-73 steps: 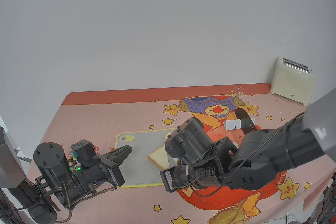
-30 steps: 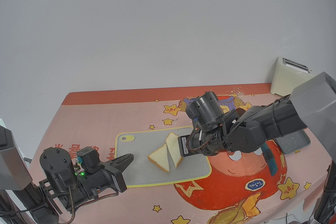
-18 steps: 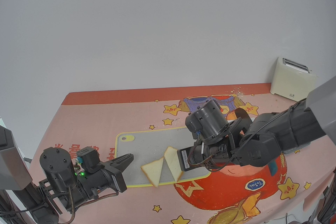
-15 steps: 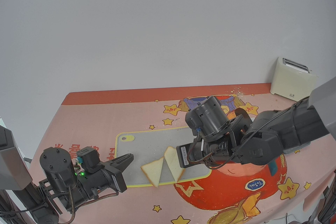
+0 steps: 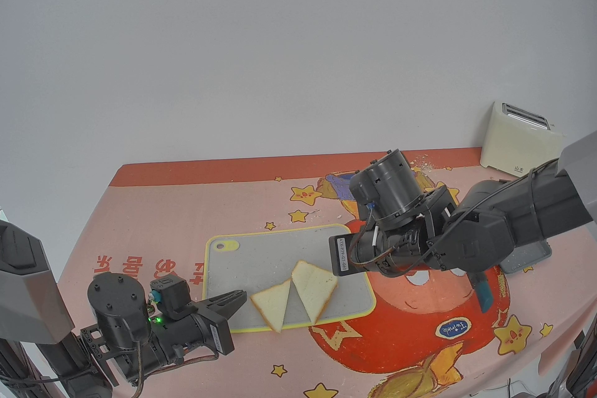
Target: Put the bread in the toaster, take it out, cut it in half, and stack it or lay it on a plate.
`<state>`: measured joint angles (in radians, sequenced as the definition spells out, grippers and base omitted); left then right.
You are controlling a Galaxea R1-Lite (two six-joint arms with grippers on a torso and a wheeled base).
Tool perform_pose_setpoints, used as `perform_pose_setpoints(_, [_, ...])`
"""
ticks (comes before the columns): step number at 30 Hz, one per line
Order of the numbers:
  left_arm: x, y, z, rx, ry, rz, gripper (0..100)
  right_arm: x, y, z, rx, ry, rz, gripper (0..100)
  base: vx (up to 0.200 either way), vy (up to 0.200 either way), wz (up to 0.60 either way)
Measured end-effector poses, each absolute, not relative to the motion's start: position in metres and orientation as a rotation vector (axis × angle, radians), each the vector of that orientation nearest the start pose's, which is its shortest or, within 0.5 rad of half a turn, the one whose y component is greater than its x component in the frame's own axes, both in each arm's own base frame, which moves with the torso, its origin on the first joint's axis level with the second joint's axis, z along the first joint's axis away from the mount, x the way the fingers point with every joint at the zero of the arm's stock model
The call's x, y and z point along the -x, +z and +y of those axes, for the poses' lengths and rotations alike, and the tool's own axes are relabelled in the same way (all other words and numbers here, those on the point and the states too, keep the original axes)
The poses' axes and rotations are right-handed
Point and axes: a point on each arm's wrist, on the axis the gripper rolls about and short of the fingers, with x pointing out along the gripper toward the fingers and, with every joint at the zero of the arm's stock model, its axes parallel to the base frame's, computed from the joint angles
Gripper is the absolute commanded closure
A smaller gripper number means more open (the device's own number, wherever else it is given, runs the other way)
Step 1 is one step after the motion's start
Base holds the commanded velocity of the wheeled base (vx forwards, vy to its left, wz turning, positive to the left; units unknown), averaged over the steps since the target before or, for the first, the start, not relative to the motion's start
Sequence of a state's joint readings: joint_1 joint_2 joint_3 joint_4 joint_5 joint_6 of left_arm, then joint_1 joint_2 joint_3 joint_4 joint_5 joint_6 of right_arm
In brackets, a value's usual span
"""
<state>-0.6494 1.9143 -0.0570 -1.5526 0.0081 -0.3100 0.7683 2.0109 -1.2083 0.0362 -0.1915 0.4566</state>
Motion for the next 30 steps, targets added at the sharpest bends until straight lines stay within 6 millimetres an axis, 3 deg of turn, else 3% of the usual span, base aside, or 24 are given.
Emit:
perform_pose_setpoints(10, [-0.173, 0.07, -0.129, 0.207, -0.618, 0.422, 100, -0.251, 0.133, 0.25, -0.073, 0.324, 0.867, 100, 0.0, 0.0, 0.0])
perform_pose_setpoints(17, [-0.169, 0.068, -0.121, 0.16, -0.592, 0.636, 100, -0.235, 0.128, 0.232, -0.046, 0.29, 0.902, 100, 0.0, 0.0, 0.0])
perform_pose_setpoints(22, [-0.177, 0.088, -0.124, 0.174, -0.612, 0.638, 100, -0.228, 0.12, 0.214, -0.052, 0.265, 0.906, 100, 0.0, 0.0, 0.0])
perform_pose_setpoints(30, [-0.176, 0.105, -0.123, 0.198, -0.646, 0.576, 100, -0.225, 0.126, 0.211, -0.143, 0.327, 0.751, 100, 0.0, 0.0, 0.0])
